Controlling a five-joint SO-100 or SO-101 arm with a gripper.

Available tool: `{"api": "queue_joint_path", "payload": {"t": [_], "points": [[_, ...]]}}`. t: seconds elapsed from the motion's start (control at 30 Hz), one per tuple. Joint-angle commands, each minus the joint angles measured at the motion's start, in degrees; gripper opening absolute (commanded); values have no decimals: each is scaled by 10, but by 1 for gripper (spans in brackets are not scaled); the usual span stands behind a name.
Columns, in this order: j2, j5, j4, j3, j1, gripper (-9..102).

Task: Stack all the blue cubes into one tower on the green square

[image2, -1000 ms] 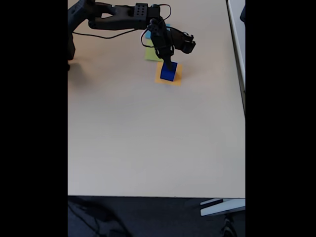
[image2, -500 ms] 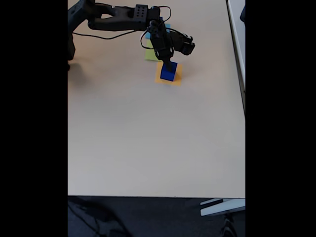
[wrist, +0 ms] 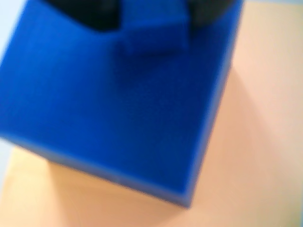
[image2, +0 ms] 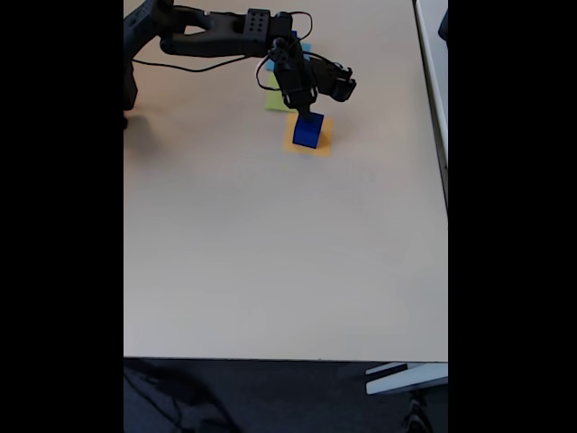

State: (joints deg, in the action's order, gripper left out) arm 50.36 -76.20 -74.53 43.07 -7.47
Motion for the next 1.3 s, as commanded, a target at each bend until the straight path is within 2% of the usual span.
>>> {"api": "queue_joint_path", "payload": {"t": [0.0, 0.33, 0.57, 1.0, 1.27], "points": [[57, 4, 10, -4, -4, 0], [77, 19, -40, -82, 6, 0], [141, -4, -54, -104, 54, 0], [142, -156, -33, -142, 236, 0], [97, -248, -33, -158, 300, 0]]}}
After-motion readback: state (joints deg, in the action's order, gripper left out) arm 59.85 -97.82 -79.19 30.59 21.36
